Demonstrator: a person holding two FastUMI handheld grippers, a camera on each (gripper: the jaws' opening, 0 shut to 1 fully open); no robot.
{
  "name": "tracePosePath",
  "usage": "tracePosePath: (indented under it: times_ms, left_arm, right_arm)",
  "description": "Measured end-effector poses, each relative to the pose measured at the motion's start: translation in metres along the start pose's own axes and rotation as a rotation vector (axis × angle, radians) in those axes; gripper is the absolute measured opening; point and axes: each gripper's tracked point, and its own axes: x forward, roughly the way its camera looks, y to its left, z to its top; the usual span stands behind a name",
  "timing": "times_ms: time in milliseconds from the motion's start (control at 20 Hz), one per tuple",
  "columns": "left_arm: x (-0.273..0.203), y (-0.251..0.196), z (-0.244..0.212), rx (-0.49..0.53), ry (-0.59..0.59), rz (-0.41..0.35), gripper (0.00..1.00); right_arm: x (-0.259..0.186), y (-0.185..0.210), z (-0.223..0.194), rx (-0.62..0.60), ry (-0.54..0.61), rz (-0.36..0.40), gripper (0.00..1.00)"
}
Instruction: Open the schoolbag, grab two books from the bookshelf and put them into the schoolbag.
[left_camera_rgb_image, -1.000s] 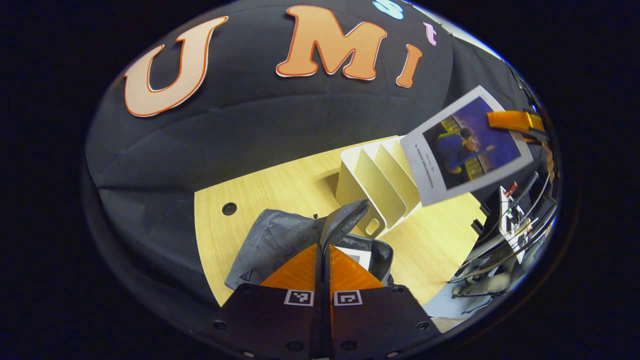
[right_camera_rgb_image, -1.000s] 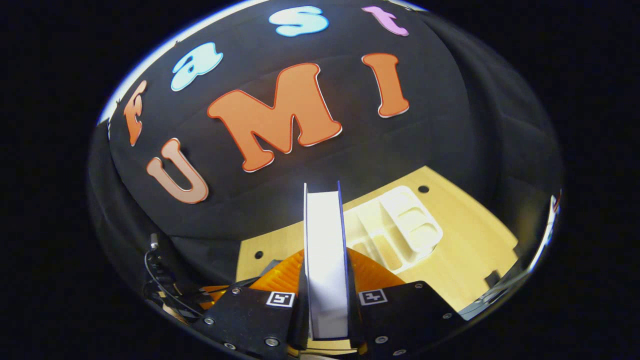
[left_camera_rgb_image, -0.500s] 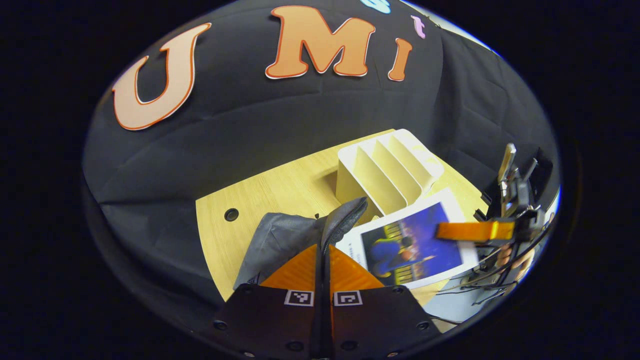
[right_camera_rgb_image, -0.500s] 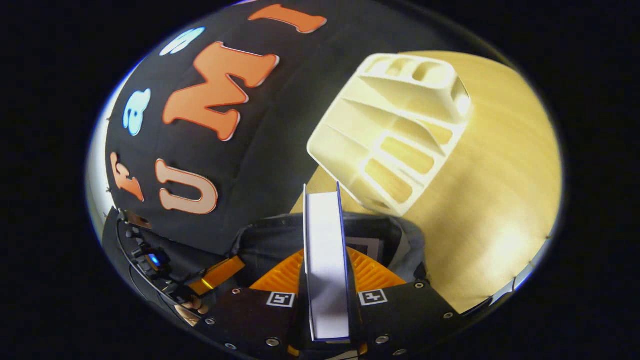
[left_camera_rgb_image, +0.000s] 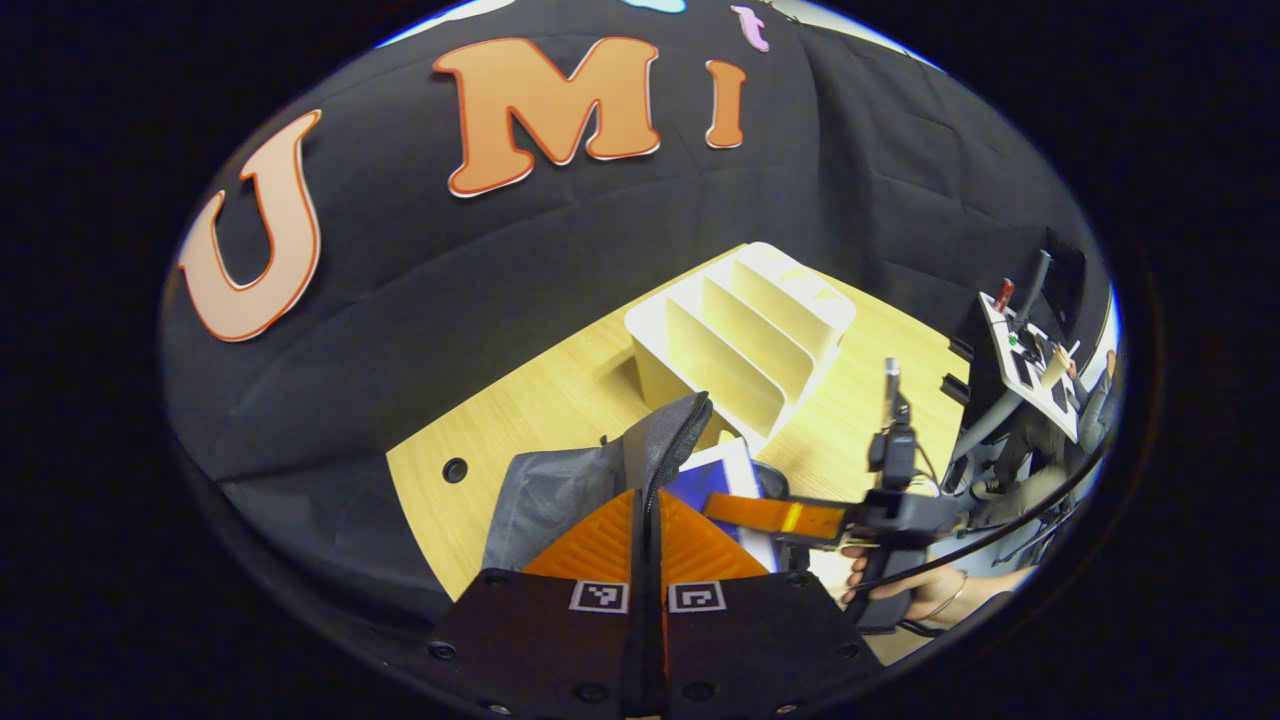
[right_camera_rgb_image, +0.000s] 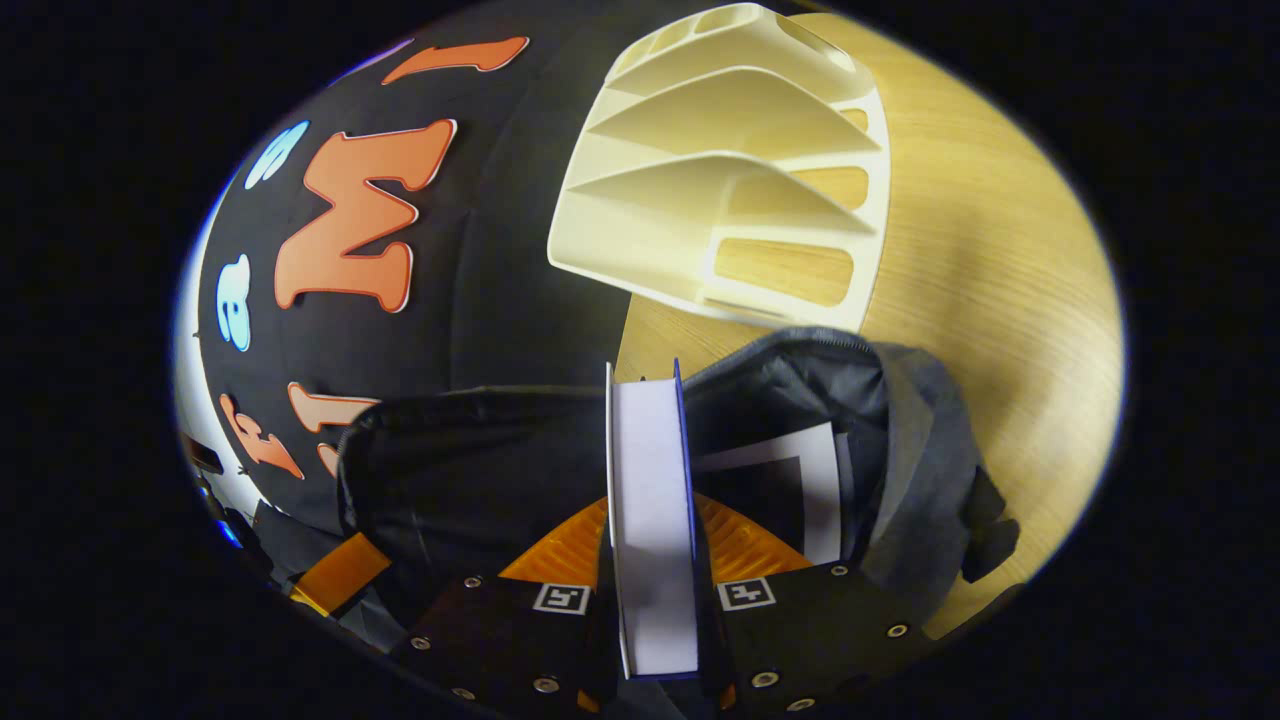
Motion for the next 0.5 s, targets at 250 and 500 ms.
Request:
tracePosePath:
  times_ms: [250,500]
  left_arm:
    - [0.007,0.001,-0.013,-0.02,0.018,-0.019,0.01]
    - [0.01,-0.001,-0.032,-0.15,-0.019,-0.082,0.0]
  right_arm:
    - [0.017,-0.053,-0.021,-0.04,0.066,-0.242,0.53]
    - [-0.033,-0.056,0.002,-0.086,0.111,-0.289,0.98]
